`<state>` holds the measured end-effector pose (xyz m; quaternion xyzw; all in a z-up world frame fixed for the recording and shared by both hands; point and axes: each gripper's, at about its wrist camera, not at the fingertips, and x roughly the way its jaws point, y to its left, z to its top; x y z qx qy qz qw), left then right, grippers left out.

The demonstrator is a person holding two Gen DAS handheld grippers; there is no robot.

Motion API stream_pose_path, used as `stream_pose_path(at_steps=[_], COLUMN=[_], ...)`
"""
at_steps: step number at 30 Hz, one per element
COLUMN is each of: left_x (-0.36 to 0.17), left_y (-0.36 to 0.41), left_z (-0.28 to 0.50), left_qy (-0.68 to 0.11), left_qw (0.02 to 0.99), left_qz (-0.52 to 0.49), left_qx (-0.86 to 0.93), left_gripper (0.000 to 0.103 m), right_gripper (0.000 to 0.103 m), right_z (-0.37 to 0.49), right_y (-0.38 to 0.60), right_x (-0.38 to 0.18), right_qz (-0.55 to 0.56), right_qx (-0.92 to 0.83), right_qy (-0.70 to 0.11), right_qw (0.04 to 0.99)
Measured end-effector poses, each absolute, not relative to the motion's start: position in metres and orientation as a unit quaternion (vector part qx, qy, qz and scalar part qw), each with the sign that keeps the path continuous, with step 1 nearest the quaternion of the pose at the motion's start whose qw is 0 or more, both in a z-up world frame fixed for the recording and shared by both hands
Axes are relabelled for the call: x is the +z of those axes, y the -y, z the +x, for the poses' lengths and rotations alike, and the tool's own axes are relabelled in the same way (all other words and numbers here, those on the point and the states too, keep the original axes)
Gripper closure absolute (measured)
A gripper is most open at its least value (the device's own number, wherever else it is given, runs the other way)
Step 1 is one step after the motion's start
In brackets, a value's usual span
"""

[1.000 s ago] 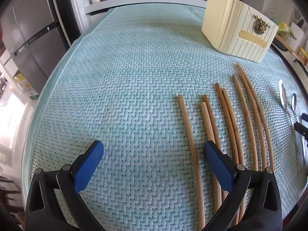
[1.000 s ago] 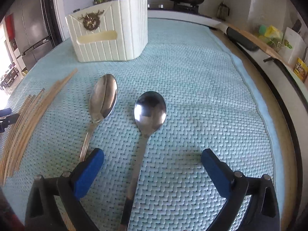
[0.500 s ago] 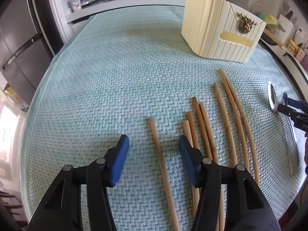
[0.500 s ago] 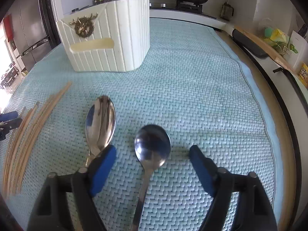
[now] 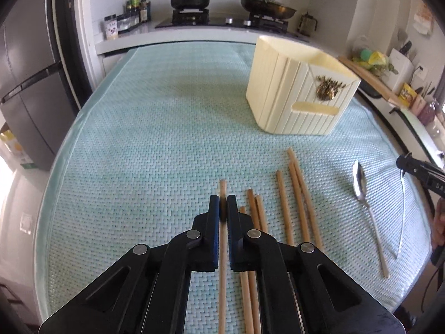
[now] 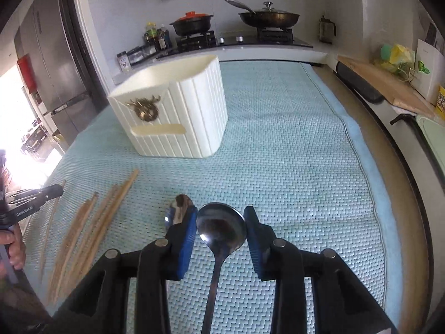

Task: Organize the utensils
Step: 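Lift the spoon with the right tool and carry it toward the cream box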

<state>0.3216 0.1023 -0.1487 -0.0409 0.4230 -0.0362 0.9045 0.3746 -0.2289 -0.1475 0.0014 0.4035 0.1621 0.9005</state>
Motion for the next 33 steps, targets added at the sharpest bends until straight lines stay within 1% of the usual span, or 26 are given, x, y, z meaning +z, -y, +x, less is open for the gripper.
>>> stream_pose_path(at_steps=[7, 11, 13, 14, 15, 18, 23, 25, 26, 27, 28, 33], left_x=[-0.087, -0.07, -0.067, -0.066, -0.067, -0.073, -0.074, -0.075, -0.076, -0.077, -0.077, -0.079], left_y=[-0.103, -0.111, -0.11, -0.109, -0.109, -0.11, -0.112, -0.113, -0.114, -0.115, -0.116, -0.12], left_z=[0.293, 0.286, 0.288, 0.288, 0.289, 0.292, 0.289, 0.29, 0.291, 0.291, 0.291, 0.292], left_qy=[-0.362, -0.345, -0.341, -0.34, -0.34, -0.348, -0.343, -0.344, -0.344, -0.344, -0.344, -0.344], left_qw=[0.929, 0.934, 0.935, 0.936, 0.935, 0.932, 0.934, 0.934, 0.934, 0.934, 0.934, 0.933], left_qz=[-0.045, -0.066, -0.067, -0.066, -0.066, -0.07, -0.078, -0.077, -0.078, -0.08, -0.081, -0.086], left_qx=[-0.059, -0.07, -0.071, -0.07, -0.07, -0.07, -0.066, -0.064, -0.063, -0.062, -0.06, -0.057], left_gripper=[0.1, 0.1, 0.1, 0.1, 0.1, 0.1, 0.1, 0.1, 0.1, 0.1, 0.1, 0.1], right_gripper=[0.069, 0.071, 0.082, 0.089, 0.092, 0.095, 0.095, 0.093, 0.085, 0.074, 0.07, 0.069], right_z=[0.317, 0.302, 0.3, 0.301, 0.302, 0.309, 0.312, 0.308, 0.305, 0.301, 0.296, 0.26], right_y=[0.211, 0.204, 0.201, 0.2, 0.199, 0.202, 0.22, 0.23, 0.235, 0.242, 0.248, 0.266], right_x=[-0.091, -0.074, -0.072, -0.072, -0.073, -0.08, -0.082, -0.085, -0.088, -0.091, -0.096, -0.127], right_qz=[-0.006, -0.011, -0.016, -0.018, -0.02, -0.015, 0.009, 0.019, 0.022, 0.026, 0.028, 0.022], right_qx=[0.206, 0.216, 0.216, 0.217, 0.218, 0.215, 0.2, 0.195, 0.188, 0.183, 0.179, 0.192], right_qy=[-0.334, -0.313, -0.308, -0.308, -0.311, -0.323, -0.34, -0.347, -0.353, -0.358, -0.365, -0.422], right_qw=[0.92, 0.925, 0.926, 0.926, 0.925, 0.921, 0.919, 0.917, 0.916, 0.915, 0.913, 0.886])
